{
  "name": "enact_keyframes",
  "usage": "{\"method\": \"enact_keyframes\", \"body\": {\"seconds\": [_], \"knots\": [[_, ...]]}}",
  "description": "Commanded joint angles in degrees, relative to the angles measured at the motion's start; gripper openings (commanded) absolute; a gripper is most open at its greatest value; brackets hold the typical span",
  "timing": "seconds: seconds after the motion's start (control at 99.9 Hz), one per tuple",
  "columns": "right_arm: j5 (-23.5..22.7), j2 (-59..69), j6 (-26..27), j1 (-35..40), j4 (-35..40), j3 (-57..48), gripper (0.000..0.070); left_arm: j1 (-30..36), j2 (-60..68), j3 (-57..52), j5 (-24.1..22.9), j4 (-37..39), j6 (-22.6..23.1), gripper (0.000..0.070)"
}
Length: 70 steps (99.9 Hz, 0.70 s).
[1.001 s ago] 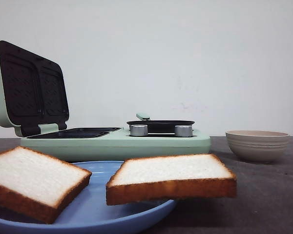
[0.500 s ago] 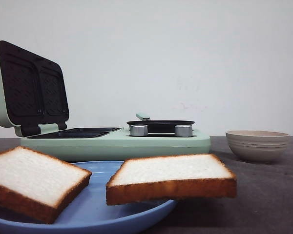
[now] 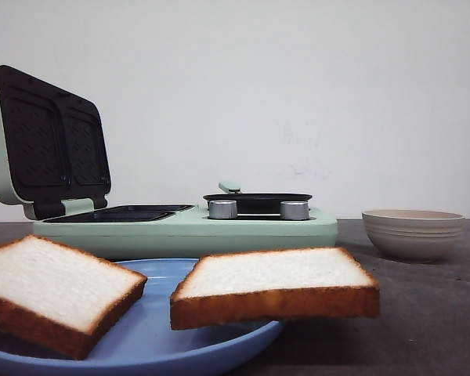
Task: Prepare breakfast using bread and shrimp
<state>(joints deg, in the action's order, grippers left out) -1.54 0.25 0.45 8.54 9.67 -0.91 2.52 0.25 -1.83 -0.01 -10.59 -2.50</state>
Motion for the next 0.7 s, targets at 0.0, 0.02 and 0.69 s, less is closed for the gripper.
{"method": "enact_keyframes", "body": {"seconds": [0.0, 0.02, 0.69], "knots": [[0.04, -0.04, 2.38, 0.07, -0.63, 0.22, 0.0000, 0.11, -0.07, 1.03, 0.24, -0.17, -1.07, 0.0000], [0.04, -0.04, 2.60, 0.07, -0.66, 0.22, 0.0000, 0.11, -0.07, 1.03, 0.24, -0.17, -1.66, 0.0000], [0.09, -0.04, 5.66, 0.04, -0.61, 0.22, 0.0000, 0.11, 0.07, 1.01, 0.22, -0.33, -8.81, 0.0000]]}}
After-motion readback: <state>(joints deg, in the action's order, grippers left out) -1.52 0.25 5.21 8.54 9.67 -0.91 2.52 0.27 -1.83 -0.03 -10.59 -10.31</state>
